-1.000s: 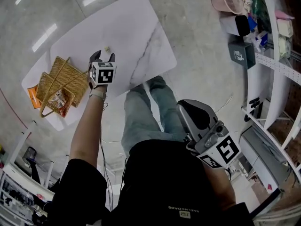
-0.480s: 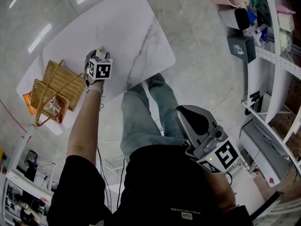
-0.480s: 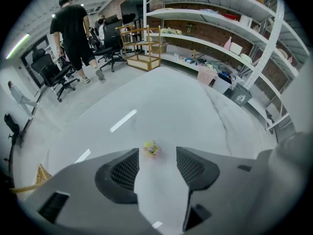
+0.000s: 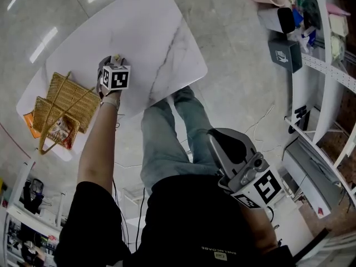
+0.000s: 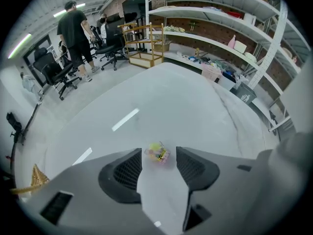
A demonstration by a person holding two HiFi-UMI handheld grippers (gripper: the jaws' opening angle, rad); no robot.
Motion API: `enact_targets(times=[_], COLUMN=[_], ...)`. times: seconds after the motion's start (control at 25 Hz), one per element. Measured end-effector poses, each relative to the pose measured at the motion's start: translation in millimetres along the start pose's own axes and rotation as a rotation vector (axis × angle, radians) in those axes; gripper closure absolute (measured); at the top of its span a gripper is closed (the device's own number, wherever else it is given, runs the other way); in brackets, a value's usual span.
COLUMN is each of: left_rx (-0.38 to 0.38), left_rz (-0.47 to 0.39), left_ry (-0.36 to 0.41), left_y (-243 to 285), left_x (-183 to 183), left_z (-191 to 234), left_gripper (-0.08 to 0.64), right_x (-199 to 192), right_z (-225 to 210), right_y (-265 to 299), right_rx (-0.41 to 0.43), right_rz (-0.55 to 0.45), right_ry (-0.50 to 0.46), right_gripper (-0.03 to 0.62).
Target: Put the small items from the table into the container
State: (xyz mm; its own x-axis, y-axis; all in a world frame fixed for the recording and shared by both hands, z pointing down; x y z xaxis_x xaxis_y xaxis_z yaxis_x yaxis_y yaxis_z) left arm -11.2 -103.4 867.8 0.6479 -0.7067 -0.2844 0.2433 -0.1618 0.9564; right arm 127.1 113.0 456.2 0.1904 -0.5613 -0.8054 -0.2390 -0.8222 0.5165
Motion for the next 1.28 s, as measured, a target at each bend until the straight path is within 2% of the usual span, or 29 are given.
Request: enact_targets(times=[0.24,0.32,0.68,1.28], left_rx=[-0.002,0.001,0.005,0.021], left_rz=[-0.005,-0.008,-0.031,-0.116], left_ry=[-0.015,-0.021,-0.018,-0.030], left_y=[2,2,-4,-86], left_x=[0,-2,-3,6], left_z=[1,1,-1,5], left_gripper=[0.346,0.389,0.396,0.399], right_x=[-2,-2,-5,28], right_z=[0,1,5,24], right_y=[-3,-3,-7,-17], right_rx=[-0.011,-0.013,-0.010,0.062], right_rz=[0.001,0.001,-0.001,-0.049], right_ry=[0.003,0.000,-0.003,-0.062], right_gripper=[0.580,0.580,0.580,0.580])
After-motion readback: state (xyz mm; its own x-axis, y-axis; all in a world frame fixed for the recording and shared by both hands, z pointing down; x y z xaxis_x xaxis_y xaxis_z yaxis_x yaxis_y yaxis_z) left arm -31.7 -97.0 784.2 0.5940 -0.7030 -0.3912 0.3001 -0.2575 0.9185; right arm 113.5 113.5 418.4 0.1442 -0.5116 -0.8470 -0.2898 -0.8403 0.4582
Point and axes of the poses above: the fingertips, and each gripper's own axes: y forward along the fingers, z to its left, x out of its top, the point moved 2 cm from there along -y, backward along the fingers, and after that the axes turned 15 degrees about -y, right-handed, at the moved point
